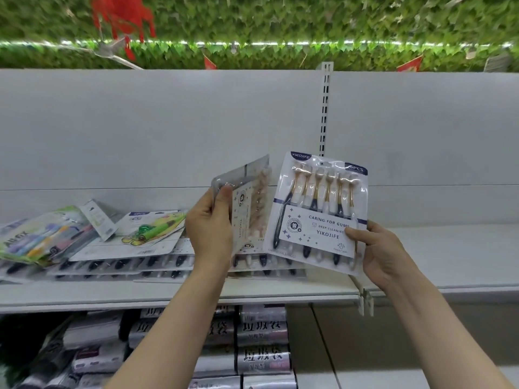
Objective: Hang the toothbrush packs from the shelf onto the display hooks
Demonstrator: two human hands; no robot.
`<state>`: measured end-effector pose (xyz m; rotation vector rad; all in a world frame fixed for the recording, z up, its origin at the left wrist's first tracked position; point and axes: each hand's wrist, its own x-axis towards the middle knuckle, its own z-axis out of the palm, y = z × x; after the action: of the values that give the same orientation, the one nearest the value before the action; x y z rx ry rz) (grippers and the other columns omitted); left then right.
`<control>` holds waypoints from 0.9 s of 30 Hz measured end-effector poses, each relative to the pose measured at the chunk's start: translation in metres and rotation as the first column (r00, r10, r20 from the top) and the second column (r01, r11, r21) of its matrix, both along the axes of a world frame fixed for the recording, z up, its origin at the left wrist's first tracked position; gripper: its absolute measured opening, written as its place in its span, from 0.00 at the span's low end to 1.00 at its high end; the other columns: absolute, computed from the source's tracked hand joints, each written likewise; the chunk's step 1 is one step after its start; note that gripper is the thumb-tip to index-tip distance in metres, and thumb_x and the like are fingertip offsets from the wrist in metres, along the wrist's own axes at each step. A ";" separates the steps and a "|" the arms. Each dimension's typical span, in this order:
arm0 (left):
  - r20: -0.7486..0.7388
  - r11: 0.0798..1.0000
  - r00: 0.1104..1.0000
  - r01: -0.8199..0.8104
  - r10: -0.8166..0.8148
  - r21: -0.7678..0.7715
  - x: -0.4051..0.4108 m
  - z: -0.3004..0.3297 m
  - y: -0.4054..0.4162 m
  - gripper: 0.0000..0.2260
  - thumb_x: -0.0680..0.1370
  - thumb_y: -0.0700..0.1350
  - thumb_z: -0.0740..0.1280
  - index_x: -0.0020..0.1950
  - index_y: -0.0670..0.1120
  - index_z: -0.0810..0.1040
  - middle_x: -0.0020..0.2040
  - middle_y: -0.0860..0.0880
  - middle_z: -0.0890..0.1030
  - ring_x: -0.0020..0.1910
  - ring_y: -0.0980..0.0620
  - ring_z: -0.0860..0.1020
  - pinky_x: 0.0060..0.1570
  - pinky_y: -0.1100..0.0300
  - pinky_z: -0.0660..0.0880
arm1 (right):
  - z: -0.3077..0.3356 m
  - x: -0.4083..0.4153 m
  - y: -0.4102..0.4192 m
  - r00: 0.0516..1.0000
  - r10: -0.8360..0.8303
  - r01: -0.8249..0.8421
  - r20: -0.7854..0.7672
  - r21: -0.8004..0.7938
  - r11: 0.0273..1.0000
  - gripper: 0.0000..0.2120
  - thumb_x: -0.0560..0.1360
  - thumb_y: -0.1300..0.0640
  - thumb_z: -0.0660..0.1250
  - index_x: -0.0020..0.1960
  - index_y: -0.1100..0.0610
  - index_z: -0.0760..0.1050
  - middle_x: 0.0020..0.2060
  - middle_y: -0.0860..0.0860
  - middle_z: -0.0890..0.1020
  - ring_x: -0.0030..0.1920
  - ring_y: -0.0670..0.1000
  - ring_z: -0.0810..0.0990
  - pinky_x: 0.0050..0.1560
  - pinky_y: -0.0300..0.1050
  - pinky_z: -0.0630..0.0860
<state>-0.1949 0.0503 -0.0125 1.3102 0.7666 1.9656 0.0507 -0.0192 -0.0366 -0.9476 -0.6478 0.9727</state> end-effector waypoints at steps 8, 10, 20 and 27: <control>0.387 0.959 0.917 0.190 -0.096 -0.210 -0.007 -0.006 -0.001 0.12 0.78 0.56 0.69 0.37 0.52 0.83 0.48 0.43 0.86 0.45 0.43 0.83 0.40 0.47 0.80 | -0.016 -0.022 0.007 0.997 0.074 -0.075 -0.021 -0.020 0.997 0.19 0.76 0.71 0.66 0.66 0.65 0.75 0.58 0.62 0.83 0.54 0.61 0.83 0.26 0.42 0.78; 0.409 0.966 0.911 0.150 -0.052 -0.212 -0.012 -0.010 0.001 0.10 0.79 0.53 0.68 0.41 0.49 0.81 0.50 0.42 0.85 0.47 0.44 0.83 0.43 0.48 0.81 | -0.023 -0.026 0.009 0.997 0.080 -0.081 -0.025 -0.042 0.996 0.18 0.76 0.71 0.67 0.65 0.66 0.75 0.57 0.63 0.83 0.53 0.62 0.83 0.25 0.42 0.77; 0.165 0.982 0.983 -0.046 0.077 -0.182 -0.049 -0.020 -0.017 0.16 0.73 0.38 0.76 0.59 0.46 0.78 0.50 0.47 0.83 0.44 0.59 0.84 0.41 0.65 0.79 | -0.034 -0.041 0.003 0.991 0.135 -0.135 -0.016 -0.068 0.988 0.17 0.76 0.72 0.66 0.64 0.64 0.75 0.53 0.61 0.84 0.45 0.58 0.85 0.27 0.45 0.80; -0.408 0.909 0.883 -0.346 0.232 -0.233 -0.084 -0.026 -0.033 0.18 0.68 0.50 0.79 0.53 0.50 0.77 0.47 0.56 0.82 0.48 0.54 0.81 0.48 0.56 0.77 | -0.037 -0.041 -0.001 0.990 0.129 -0.125 0.056 -0.077 0.989 0.15 0.75 0.71 0.68 0.61 0.64 0.77 0.53 0.60 0.84 0.44 0.56 0.86 0.29 0.45 0.81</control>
<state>-0.2784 0.0169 -0.0389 1.4600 1.4675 1.7395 0.0098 -0.0201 -0.0733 -1.0135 -0.7354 1.0900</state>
